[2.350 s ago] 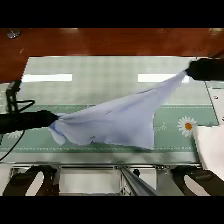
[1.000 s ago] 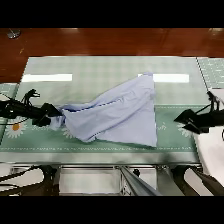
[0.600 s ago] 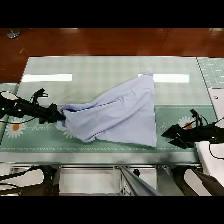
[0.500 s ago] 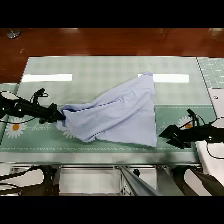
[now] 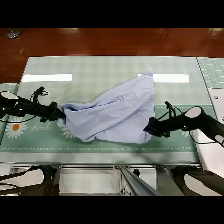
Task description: Fold the shirts.
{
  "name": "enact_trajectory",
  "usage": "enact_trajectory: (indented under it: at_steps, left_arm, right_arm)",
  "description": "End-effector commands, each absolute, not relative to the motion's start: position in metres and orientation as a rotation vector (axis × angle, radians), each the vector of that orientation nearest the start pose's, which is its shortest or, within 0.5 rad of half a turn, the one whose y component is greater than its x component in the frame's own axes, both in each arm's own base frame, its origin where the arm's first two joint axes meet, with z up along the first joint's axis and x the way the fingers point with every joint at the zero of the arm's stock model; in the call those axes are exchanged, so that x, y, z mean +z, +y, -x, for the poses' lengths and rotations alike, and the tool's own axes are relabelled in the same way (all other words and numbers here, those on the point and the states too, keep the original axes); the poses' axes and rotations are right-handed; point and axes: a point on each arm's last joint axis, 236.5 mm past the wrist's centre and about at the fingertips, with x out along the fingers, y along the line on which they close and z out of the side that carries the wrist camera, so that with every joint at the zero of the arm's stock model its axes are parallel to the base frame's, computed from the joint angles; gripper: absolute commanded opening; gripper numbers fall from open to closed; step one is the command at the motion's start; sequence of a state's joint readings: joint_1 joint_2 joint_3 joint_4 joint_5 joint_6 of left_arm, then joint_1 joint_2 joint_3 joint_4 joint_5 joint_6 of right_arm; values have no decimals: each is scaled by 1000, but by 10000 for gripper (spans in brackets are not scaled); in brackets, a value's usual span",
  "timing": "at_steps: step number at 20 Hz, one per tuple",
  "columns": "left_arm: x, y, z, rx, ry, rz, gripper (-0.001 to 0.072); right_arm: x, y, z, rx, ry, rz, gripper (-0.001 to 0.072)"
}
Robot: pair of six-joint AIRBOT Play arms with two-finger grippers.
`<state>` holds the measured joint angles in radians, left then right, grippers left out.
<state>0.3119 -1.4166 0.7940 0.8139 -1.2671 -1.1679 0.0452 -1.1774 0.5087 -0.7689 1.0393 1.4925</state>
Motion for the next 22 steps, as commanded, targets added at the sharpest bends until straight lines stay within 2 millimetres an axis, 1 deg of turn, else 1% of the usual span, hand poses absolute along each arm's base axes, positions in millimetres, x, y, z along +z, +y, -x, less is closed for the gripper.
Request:
enact_trajectory:
  at_steps: [1, 2, 3, 4, 5, 6, 7, 8, 9, 10, 11, 12, 13, 14, 15, 16, 17, 19, 20, 22]
  left_arm:
    - [-67, -76, -310, -413, 1455, 832, 23]
    - [-54, -79, -319, -436, 1404, 854, 23]
    - [-33, -84, -332, -461, 1333, 889, 24]
    - [-6, -86, -346, -490, 1249, 913, 23]
    - [26, -87, -362, -520, 1149, 919, 23]
    - [71, -87, -379, -566, 1018, 905, 23]
    - [120, -86, -393, -604, 885, 882, 23]
    - [167, -83, -402, -619, 763, 833, 23]
    - [215, -77, -409, -610, 642, 768, 23]
    - [259, -72, -410, -597, 533, 707, 22]
    - [303, -66, -406, -578, 438, 643, 22]
    - [338, -62, -399, -555, 376, 584, 22]
    - [371, -58, -387, -525, 320, 515, 22]
    - [398, -56, -375, -496, 273, 447, 22]
    - [422, -52, -360, -454, 228, 370, 22]
    - [441, -48, -346, -407, 191, 308, 22]
    - [458, -44, -328, -357, 156, 246, 22]
    - [480, -37, -295, -265, 102, 139, 22]
    - [486, -34, -278, -222, 86, 96, 22]
    - [482, -28, -251, -147, 100, 26, 22]
  right_arm:
    - [-80, 188, -249, 392, 1561, -725, 21]
    - [-68, 191, -260, 421, 1531, -706, 21]
    - [-52, 191, -275, 457, 1495, -677, 20]
    - [-31, 190, -292, 486, 1446, -648, 20]
    - [1, 187, -318, 511, 1359, -613, 20]
    - [43, 181, -346, 525, 1245, -577, 20]
    - [89, 174, -371, 532, 1125, -541, 20]
    - [140, 166, -390, 536, 995, -495, 20]
    - [197, 157, -403, 534, 857, -438, 20]
    - [253, 146, -407, 520, 722, -373, 20]
    - [301, 136, -403, 500, 599, -310, 20]
    - [351, 128, -392, 480, 478, -266, 20]
    - [391, 123, -375, 474, 378, -230, 20]
    - [430, 119, -350, 472, 280, -201, 20]
    - [457, 115, -326, 466, 204, -174, 20]
    - [479, 110, -299, 455, 138, -149, 20]
    - [492, 104, -274, 439, 90, -125, 20]
    - [508, 92, -229, 396, 26, -77, 20]
    - [514, 84, -207, 368, -8, -55, 20]
    - [525, 70, -173, 310, -69, -29, 20]
